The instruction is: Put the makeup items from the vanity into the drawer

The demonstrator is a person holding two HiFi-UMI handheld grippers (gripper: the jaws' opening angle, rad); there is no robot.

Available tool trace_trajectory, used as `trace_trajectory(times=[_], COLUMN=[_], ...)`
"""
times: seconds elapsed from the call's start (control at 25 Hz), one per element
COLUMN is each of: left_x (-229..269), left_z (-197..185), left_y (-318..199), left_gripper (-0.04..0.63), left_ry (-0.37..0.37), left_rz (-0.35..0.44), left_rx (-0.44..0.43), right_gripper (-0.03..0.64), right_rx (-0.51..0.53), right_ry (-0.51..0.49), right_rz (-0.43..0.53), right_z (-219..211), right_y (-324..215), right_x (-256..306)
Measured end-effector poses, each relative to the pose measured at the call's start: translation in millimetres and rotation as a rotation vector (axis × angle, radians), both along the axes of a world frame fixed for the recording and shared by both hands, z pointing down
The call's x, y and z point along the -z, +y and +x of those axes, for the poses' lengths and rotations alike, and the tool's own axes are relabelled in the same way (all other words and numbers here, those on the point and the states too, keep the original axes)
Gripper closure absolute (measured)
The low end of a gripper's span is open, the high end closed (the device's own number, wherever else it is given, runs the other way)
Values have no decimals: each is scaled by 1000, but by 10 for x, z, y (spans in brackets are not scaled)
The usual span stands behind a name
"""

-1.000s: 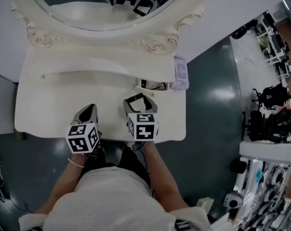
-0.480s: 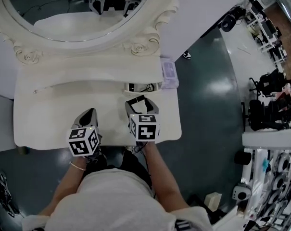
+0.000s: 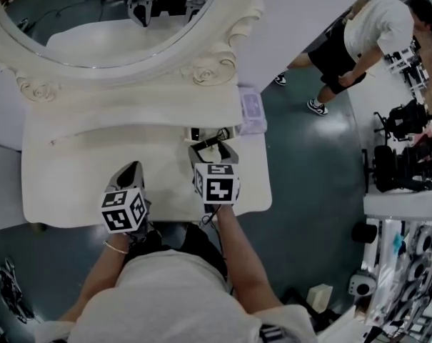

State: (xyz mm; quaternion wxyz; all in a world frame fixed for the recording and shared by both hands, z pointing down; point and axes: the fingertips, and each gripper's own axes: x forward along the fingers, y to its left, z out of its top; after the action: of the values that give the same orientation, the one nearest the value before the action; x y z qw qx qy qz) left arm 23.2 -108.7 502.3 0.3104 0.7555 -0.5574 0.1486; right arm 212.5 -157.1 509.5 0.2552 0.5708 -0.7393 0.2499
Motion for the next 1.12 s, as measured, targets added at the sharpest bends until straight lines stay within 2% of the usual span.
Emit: trace_trajectory(times=[0.52, 1.12], left_x=[-114, -144], left_z=[-25, -34], left_y=[-57, -3], left_gripper=[592, 592], left_ry=[-1, 3], left_rz=[-30, -38], left_rx=[12, 21], right_gripper=[299, 301], right_rx=[-64, -97], right_ry=[58, 83], right_rz=[-44, -16], right_z=[158, 262], right_y=[-193, -140], right_x=[-56, -30])
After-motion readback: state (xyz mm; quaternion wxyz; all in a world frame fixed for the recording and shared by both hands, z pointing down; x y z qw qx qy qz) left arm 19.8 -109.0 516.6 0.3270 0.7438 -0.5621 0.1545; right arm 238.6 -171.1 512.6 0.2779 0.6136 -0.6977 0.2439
